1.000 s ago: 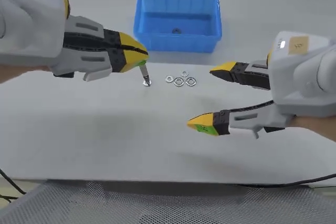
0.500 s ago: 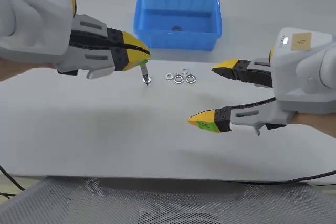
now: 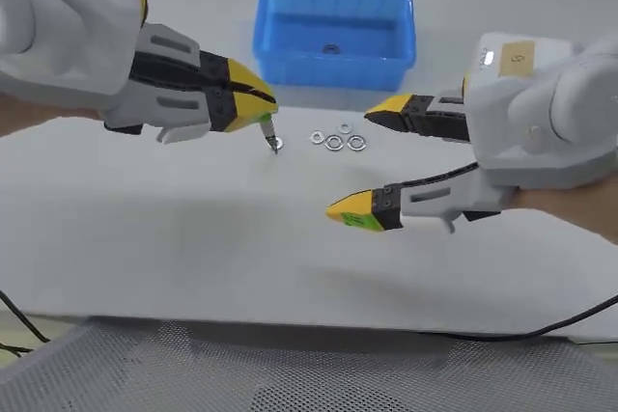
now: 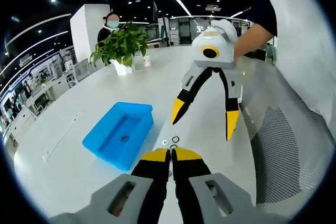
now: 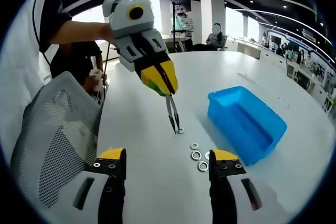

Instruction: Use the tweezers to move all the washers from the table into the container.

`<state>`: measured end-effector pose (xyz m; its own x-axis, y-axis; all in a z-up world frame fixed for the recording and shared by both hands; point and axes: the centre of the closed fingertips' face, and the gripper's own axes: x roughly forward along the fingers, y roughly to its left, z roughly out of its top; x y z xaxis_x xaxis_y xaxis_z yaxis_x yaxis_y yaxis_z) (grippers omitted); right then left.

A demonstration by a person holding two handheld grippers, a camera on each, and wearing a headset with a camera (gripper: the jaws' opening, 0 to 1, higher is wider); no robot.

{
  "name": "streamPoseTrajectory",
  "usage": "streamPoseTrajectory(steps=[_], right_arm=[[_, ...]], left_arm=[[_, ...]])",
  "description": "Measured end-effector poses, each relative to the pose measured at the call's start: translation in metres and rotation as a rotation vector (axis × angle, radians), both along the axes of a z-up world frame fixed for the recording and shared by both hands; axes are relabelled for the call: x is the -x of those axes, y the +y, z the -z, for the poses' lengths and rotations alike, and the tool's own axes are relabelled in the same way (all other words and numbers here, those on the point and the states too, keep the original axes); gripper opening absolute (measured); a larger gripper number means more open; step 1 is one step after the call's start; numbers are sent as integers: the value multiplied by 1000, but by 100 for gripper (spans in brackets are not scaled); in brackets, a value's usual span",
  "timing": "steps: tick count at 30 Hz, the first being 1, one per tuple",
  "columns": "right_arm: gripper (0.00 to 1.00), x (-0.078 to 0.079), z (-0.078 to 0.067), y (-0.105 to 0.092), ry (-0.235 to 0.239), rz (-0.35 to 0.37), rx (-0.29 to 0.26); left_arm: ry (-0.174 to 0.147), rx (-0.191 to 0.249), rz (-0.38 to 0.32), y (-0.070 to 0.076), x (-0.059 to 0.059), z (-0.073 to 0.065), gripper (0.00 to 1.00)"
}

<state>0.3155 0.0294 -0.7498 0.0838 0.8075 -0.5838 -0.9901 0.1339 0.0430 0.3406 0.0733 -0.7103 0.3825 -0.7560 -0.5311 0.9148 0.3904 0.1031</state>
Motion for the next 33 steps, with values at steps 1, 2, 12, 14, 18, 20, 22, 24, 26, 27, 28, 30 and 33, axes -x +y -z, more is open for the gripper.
streamPoseTrajectory(steps=[1,2,12,14,18,20,22,24,26,27,28,30,33], right_arm=[[64,0,0,2,-4,-8,2],[64,-1,0,6,-9,-19,2],[52,-9,4,46,-5,-109,-14],[42,-12,7,55,4,-137,-28],[38,-19,14,66,23,-160,-22],[36,-21,18,69,22,-173,-15],[34,-21,21,70,19,-185,-4],[31,-21,25,69,-4,-218,16],[28,-18,25,70,-1,-234,11],[26,-17,25,70,4,-240,8],[25,-16,25,71,7,-244,7],[23,-15,24,72,4,-248,4],[18,-17,21,74,-14,-251,-6]], left_arm=[[3,1,-3,0,-1,0,6],[8,2,-6,0,-2,0,6],[55,23,9,-3,-2,1,6],[66,25,17,-3,0,1,6],[73,15,28,-2,1,1,6],[79,11,28,0,1,2,6],[78,2,31,2,1,2,6],[81,-8,34,4,2,2,6],[80,-20,41,5,2,3,6],[80,-22,41,5,2,4,6],[80,-23,42,6,2,4,6],[80,-23,41,6,2,4,6],[80,-19,42,5,1,5,6]])
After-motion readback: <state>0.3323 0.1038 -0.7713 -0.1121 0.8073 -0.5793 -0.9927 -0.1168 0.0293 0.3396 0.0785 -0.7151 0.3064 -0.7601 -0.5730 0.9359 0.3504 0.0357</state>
